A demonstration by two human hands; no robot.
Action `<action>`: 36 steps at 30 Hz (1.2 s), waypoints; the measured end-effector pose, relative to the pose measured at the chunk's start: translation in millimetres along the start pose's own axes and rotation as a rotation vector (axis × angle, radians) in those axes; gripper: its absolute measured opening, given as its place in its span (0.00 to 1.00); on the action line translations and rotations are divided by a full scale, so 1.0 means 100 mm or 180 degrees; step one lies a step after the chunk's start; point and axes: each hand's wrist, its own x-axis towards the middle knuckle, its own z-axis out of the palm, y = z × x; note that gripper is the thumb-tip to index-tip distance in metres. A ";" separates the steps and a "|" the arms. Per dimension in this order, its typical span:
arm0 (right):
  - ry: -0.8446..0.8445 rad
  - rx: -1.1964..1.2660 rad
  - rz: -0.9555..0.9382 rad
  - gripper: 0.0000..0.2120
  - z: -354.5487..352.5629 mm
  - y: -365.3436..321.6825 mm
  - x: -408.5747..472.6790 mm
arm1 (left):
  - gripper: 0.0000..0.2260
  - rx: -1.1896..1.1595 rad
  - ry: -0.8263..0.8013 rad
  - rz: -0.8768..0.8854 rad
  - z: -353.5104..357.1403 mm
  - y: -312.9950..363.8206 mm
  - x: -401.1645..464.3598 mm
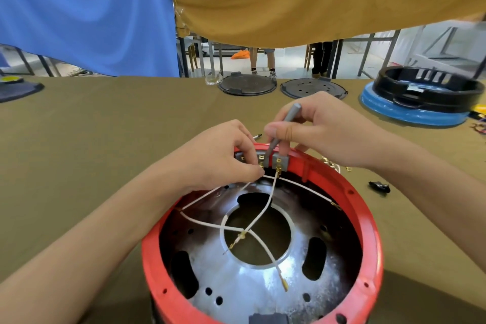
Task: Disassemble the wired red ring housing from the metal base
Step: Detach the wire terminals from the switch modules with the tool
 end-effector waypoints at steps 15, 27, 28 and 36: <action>0.0037 0.0182 0.0151 0.14 0.03 0.00 -0.02 | 0.06 -0.0002 -0.0012 0.0026 -0.01 0.01 -0.02; 0.0020 0.0630 0.0202 0.15 0.03 0.08 -0.11 | 0.08 0.0032 -0.0038 0.0025 -0.03 0.03 -0.03; 0.0059 0.0711 0.0271 0.14 0.03 0.08 -0.10 | 0.07 0.0013 -0.0020 0.0019 -0.03 0.03 -0.03; 0.0342 0.0736 0.0252 0.14 0.13 0.06 -0.13 | 0.06 0.0038 0.0003 -0.0011 -0.03 0.02 -0.03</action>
